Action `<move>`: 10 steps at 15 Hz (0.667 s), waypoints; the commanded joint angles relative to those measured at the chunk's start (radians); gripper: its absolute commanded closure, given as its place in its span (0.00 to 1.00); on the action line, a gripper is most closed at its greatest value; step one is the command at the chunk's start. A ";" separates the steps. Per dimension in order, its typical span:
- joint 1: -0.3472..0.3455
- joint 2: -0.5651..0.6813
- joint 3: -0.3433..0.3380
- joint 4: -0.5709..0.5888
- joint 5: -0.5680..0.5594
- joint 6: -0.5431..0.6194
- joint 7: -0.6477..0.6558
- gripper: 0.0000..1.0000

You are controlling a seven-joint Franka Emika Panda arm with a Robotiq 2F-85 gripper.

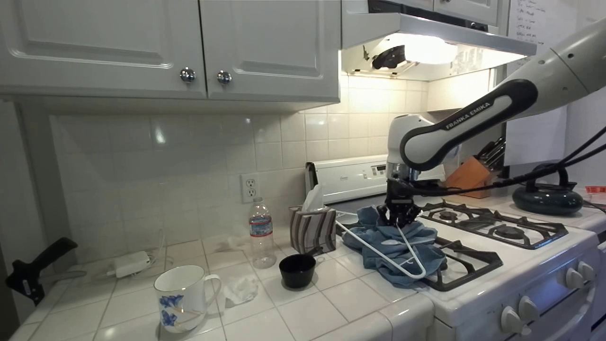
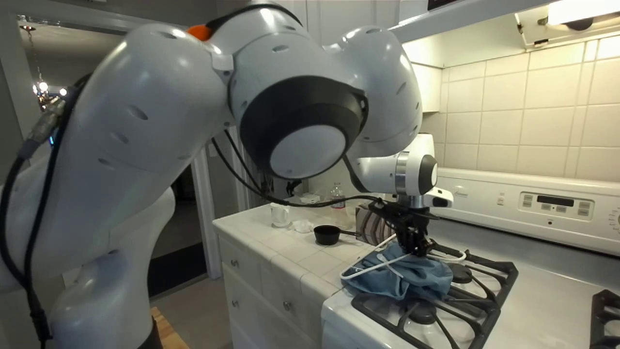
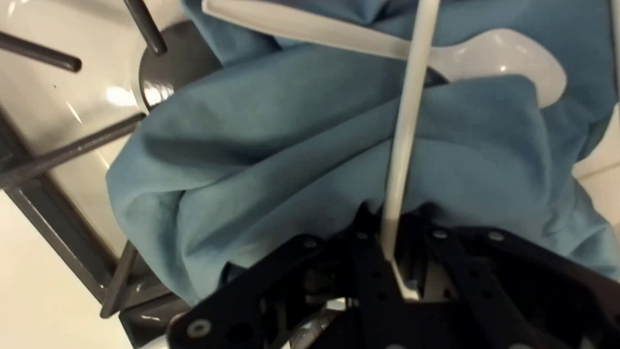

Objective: Put the hanger on the knob of the top right cabinet door

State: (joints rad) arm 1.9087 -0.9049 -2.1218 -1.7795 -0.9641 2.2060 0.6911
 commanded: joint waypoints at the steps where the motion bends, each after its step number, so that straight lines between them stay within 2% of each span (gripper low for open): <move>1: -0.104 0.163 0.022 -0.250 -0.064 0.098 0.170 0.98; 4: -0.181 0.286 0.078 -0.414 -0.100 0.131 0.282 0.98; 6: -0.256 0.375 0.147 -0.527 -0.112 0.146 0.349 0.98; 10: -0.447 0.567 0.355 -0.749 -0.098 0.207 0.447 0.98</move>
State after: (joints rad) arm 1.5977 -0.5238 -1.8988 -2.3525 -1.0480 2.3340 1.0465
